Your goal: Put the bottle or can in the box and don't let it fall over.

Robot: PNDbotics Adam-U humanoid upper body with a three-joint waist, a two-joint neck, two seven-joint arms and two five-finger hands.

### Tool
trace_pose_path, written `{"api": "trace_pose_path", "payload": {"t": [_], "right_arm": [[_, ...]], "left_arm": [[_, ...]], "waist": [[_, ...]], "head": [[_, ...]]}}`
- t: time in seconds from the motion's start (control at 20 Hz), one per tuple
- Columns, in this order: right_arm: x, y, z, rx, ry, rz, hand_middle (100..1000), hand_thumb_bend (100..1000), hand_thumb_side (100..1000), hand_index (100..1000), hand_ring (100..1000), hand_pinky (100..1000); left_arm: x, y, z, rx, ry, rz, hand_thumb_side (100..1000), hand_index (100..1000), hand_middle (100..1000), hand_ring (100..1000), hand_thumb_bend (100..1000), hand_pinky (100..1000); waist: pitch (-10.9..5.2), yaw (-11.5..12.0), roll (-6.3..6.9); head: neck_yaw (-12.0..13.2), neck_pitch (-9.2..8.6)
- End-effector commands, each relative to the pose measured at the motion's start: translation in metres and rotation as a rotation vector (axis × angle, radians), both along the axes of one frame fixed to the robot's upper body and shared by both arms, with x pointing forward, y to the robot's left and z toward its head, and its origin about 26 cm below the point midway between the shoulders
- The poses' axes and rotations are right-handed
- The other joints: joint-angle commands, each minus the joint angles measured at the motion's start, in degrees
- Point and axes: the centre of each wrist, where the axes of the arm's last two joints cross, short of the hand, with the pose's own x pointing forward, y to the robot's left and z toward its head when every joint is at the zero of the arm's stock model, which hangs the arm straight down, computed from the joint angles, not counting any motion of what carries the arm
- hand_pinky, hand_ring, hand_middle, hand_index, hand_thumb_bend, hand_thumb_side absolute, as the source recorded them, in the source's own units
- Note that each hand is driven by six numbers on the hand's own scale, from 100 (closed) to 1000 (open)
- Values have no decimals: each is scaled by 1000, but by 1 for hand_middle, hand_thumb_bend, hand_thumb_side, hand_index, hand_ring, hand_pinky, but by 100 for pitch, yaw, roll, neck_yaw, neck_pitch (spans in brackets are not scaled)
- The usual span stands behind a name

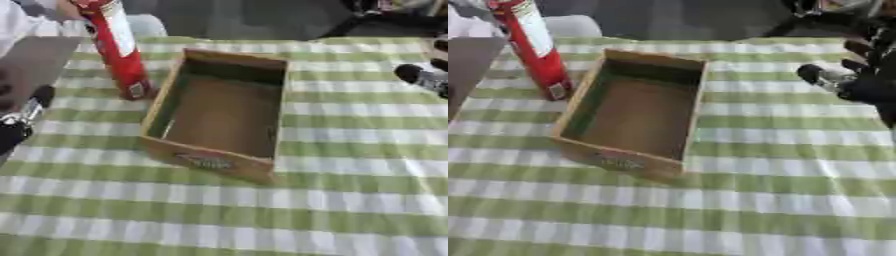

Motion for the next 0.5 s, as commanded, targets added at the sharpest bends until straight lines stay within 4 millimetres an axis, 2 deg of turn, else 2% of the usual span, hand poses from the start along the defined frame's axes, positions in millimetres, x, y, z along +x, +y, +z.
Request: {"api": "trace_pose_path", "payload": {"t": [0.05,0.2,0.25,0.5], "right_arm": [[-3,-3,12,-33,-33,-6,1000,671,100,975,1000,953],[-3,-4,12,-32,-31,-8,1000,670,100,975,1000,953],[-3,-4,12,-32,-31,-8,1000,670,100,974,1000,953],[-3,-3,12,-32,-32,-6,1000,670,100,974,1000,953]], "left_arm": [[1,4,8,14,-13,3,230,843,751,796,577,801],[3,4,9,18,-9,-5,221,843,753,797,599,802],[4,4,10,20,-9,-7,230,843,753,797,576,802],[6,3,12,26,-11,-11,233,843,752,797,574,802]], "waist": [[-84,-7,-11],[-84,-10,-18],[-83,-12,-20],[-66,-16,-28]], "head": [[-35,9],[-125,85],[-146,96],[-187,124]]}}
